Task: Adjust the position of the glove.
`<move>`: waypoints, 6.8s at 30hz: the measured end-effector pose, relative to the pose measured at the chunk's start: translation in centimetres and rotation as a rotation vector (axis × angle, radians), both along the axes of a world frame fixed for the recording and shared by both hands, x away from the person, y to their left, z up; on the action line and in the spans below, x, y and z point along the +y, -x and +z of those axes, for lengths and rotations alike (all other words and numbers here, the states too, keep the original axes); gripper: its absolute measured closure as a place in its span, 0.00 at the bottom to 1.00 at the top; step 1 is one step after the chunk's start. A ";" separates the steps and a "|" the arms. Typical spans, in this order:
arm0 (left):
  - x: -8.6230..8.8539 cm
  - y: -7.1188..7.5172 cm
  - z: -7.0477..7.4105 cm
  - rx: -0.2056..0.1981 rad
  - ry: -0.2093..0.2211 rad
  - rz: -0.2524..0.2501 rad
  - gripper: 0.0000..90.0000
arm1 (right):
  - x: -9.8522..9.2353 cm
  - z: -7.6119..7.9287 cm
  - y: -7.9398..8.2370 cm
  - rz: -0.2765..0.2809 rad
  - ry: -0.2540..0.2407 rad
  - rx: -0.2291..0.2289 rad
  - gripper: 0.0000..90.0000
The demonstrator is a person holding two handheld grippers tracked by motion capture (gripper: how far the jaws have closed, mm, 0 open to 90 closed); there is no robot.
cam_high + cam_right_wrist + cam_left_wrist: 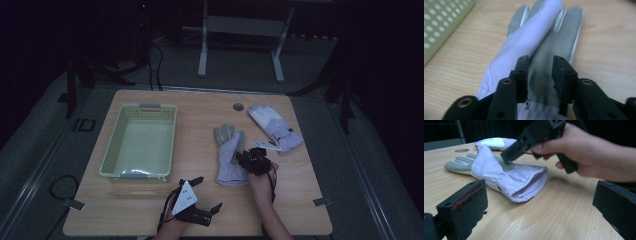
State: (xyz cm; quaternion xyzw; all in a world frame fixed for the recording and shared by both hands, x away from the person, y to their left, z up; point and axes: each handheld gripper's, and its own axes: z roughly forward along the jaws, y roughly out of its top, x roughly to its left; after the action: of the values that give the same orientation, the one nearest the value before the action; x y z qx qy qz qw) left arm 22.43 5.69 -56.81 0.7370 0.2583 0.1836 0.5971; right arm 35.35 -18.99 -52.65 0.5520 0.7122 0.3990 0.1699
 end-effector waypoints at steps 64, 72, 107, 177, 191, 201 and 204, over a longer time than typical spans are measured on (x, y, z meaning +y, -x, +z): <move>0.1 -0.1 0.0 0.007 0.007 0.004 0.00 | -14.6 4.2 -14.9 0.171 0.251 -0.034 0.55; 0.1 -0.1 0.0 0.009 0.010 0.006 0.00 | -14.7 2.2 -16.1 0.205 0.238 0.024 0.52; 0.1 -0.1 0.0 0.006 0.009 0.010 0.00 | -12.4 6.6 -10.3 -0.107 0.141 0.067 0.90; -0.1 0.0 0.0 -0.003 -0.003 0.003 0.00 | -13.4 4.2 -2.6 0.041 0.163 0.075 0.57; -0.1 0.0 0.0 -0.001 -0.002 0.006 0.00 | -16.9 4.4 -2.6 0.208 0.216 0.015 0.53; -0.1 0.0 0.0 0.000 -0.001 0.006 0.00 | -16.5 1.5 -4.3 0.233 0.193 0.054 0.53; 0.0 0.0 0.0 0.000 -0.002 0.005 0.00 | -16.1 0.4 -4.7 0.246 0.236 0.081 0.53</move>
State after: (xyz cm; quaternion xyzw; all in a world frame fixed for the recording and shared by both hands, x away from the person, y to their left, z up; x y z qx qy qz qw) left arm 22.45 5.64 -56.81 0.7369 0.2600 0.1856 0.5957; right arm 40.05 -35.11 -52.30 0.4524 0.8227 0.3077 0.1545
